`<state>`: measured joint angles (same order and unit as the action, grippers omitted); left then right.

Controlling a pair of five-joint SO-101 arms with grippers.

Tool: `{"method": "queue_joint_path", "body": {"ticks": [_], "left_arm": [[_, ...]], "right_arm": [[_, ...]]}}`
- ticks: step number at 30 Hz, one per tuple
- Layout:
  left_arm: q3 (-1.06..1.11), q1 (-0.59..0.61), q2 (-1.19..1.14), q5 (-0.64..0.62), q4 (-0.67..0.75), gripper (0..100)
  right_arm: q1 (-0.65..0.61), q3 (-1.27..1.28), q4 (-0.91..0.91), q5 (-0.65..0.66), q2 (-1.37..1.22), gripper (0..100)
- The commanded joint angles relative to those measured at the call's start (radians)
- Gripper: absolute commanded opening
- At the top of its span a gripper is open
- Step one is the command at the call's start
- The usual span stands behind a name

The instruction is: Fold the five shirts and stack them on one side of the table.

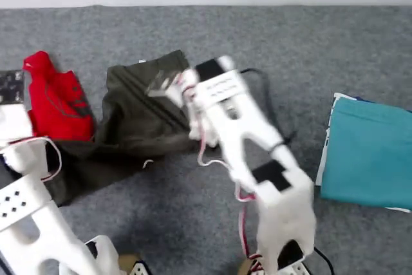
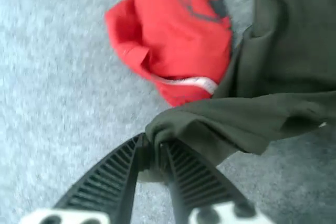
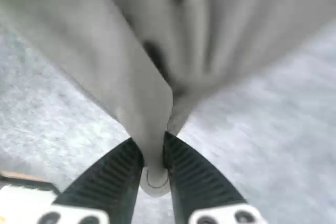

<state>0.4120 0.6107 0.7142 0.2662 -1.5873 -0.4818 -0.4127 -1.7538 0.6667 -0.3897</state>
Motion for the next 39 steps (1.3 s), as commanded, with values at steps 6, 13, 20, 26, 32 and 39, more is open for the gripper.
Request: {"method": "queue_joint_path", "body": {"ticks": [6, 13, 20, 26, 32, 39], "left_arm": [[-0.305, -0.204, 0.021, -0.005, 0.017, 1], [-0.545, -0.216, 0.020, 0.080, 0.149, 1], [-0.750, -0.218, 0.018, 0.094, 0.330, 1], [-0.872, -0.219, 0.020, 0.106, 0.459, 1], [-0.974, -0.282, 0.031, 0.255, 0.434, 1], [-1.122, -0.339, 0.029, 0.345, 0.275, 1]], "right_arm": [[0.173, -0.064, 0.065, 0.107, 0.575, 1.0], [0.278, -0.064, 0.229, 0.180, 0.823, 1.0], [0.286, -0.064, 0.343, 0.192, 0.949, 1.0], [0.308, -0.064, 0.397, 0.192, 1.007, 1.0], [0.337, -0.064, 0.349, 0.241, 1.059, 1.0], [0.340, -0.064, 0.286, 0.249, 1.152, 1.0]]}}
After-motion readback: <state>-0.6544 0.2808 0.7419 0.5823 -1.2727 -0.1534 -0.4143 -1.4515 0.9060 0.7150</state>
